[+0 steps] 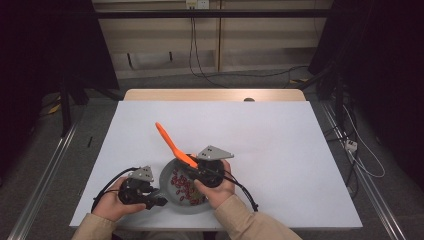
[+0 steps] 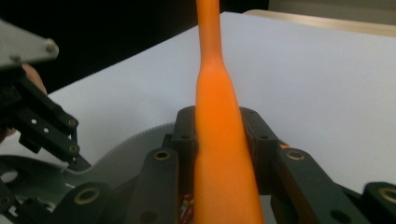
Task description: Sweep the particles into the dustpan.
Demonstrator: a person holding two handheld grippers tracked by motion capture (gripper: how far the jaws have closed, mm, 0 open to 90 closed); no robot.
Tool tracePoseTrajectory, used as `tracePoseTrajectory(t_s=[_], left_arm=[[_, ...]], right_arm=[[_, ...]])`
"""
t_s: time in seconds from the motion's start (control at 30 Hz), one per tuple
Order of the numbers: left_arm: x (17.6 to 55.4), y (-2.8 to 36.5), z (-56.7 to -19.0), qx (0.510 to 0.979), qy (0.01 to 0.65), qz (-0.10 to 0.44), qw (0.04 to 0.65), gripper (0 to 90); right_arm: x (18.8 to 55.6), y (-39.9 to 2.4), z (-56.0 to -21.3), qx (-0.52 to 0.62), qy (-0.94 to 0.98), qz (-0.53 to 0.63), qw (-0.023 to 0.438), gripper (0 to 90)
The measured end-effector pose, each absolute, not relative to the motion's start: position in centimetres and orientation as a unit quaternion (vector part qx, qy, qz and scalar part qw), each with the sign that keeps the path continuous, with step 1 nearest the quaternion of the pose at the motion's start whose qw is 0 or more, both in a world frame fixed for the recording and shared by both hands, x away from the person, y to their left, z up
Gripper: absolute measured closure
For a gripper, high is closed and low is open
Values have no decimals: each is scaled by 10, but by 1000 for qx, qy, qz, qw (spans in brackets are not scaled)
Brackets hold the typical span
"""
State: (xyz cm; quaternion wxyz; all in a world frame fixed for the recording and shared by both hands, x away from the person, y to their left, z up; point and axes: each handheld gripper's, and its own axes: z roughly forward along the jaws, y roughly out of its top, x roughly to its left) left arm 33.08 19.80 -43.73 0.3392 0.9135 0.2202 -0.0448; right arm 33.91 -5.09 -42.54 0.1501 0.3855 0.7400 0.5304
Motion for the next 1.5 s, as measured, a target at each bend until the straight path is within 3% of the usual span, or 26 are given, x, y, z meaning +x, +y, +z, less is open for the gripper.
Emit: tracePoseTrajectory(t_s=[0.3,0.7,1.13,1.5], left_arm=[[328,201,-437,914,217,-47,339,635],[323,198,-436,916,216,-50,335,634],[320,193,-436,917,210,-52,335,634],[321,191,-437,916,212,-53,336,634]], right_arm=[[345,-88,-409,404,721,535,175,709],[336,-145,-427,443,721,485,219,710],[322,-145,-440,447,723,463,252,710],[313,-112,-445,429,728,467,261,702]])
